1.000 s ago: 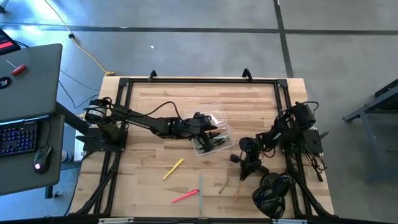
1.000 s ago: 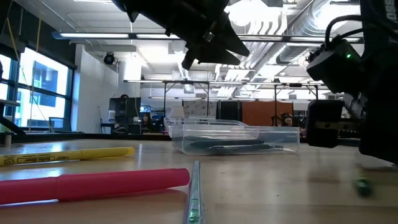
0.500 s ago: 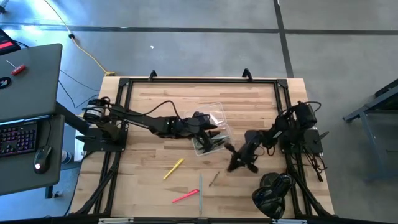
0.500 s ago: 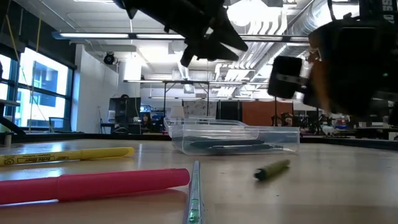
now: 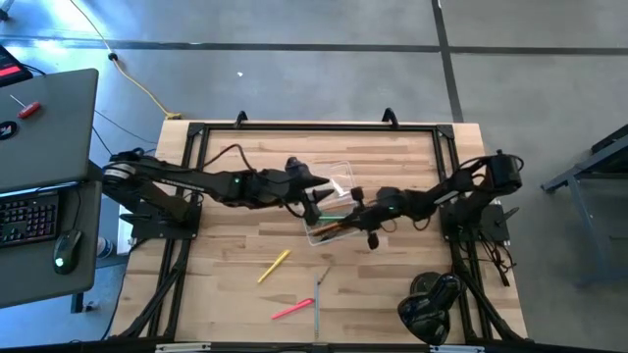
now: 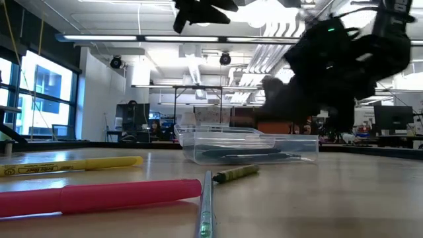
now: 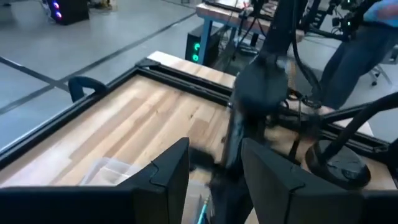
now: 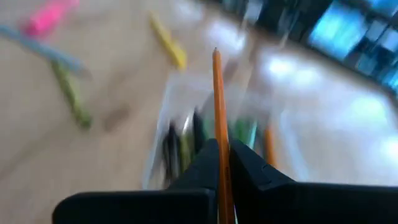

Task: Pick & place school supplies into a supply box
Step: Put the orange pencil into the supply box

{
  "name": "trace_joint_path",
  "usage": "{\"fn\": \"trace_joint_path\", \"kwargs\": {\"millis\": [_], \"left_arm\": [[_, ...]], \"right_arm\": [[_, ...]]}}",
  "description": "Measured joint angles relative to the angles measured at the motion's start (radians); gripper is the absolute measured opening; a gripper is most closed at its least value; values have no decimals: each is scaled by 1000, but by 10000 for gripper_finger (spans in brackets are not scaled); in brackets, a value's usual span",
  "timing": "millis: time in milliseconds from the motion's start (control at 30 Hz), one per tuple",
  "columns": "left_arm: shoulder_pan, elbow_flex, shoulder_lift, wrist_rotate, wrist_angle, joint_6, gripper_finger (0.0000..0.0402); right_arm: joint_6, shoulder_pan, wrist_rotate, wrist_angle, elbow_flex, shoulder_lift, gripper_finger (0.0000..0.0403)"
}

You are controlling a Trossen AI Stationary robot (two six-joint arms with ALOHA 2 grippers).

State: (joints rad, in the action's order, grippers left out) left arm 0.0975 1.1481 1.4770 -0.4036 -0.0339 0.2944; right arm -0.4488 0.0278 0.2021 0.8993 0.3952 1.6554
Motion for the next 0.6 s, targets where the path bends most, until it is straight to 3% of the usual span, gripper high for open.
{"fn": "trace_joint_path", "kwargs": {"millis": [100, 200, 367, 600], "left_arm": [[1, 0, -1, -4, 8, 0, 177], [1, 0, -1, 19, 25, 1, 177], [1, -1, -1, 37, 73, 50, 177], [1, -1, -1, 56, 119, 54, 177]], "right_arm": [[-3, -2, -75, -281, 97, 1, 2], [1, -9, -124, -451, 183, 1, 6], [3, -9, -122, -546, 262, 1, 24], [45, -9, -125, -616, 271, 1, 42]]}}
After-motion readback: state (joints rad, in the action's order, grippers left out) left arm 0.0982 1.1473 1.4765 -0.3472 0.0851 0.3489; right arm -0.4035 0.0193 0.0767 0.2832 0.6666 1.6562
